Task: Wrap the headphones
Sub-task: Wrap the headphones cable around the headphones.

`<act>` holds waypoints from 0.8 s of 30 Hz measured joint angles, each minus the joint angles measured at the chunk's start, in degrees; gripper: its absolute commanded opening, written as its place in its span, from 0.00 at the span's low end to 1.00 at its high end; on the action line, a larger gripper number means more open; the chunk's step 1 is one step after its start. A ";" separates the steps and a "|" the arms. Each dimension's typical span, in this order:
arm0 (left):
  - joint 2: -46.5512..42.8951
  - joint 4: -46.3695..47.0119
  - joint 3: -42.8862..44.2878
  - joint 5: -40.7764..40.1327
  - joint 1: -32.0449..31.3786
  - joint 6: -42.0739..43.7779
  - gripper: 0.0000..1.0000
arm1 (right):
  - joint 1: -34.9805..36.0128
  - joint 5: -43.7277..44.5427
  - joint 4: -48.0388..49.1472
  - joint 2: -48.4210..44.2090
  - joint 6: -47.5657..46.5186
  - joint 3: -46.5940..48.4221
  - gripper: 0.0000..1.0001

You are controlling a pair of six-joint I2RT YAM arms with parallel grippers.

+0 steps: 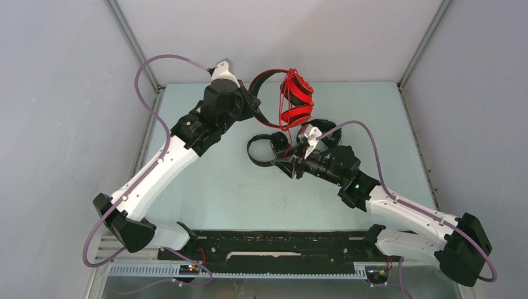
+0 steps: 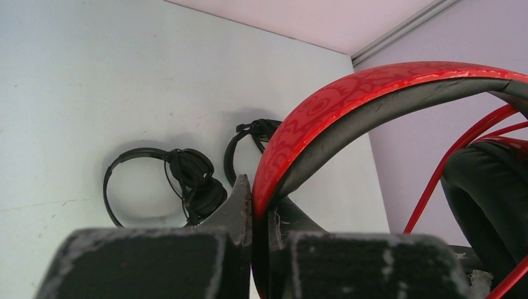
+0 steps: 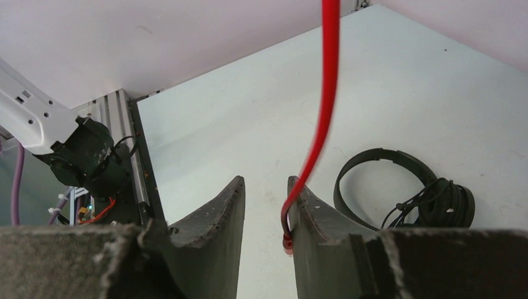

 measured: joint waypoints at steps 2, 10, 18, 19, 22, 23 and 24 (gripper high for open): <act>-0.33 0.44 0.00 0.33 0.00 0.00 0.00 | 0.00 -0.11 0.39 -0.57 -0.15 -1.03 0.35; -0.79 0.92 0.00 1.97 0.00 -0.61 0.00 | -0.02 -1.49 3.02 -2.49 -0.79 -2.95 0.35; -0.87 0.98 0.00 2.89 0.00 -0.68 0.00 | -0.02 -2.86 5.16 -2.82 -0.72 -5.03 0.34; -0.87 0.98 0.00 2.99 0.00 -0.83 0.00 | -0.02 -2.99 5.29 -2.82 -0.72 -5.07 0.30; -0.94 1.01 0.00 3.23 0.00 -1.09 0.00 | -0.02 -3.28 5.95 -2.82 -0.85 -5.07 0.22; -0.98 1.03 0.00 3.30 0.00 -1.22 0.00 | -0.02 -3.37 6.10 -2.82 -0.87 -5.07 0.17; -1.05 1.03 0.00 3.41 0.00 -1.44 0.00 | -0.02 -3.41 6.16 -2.82 -0.92 -5.07 0.12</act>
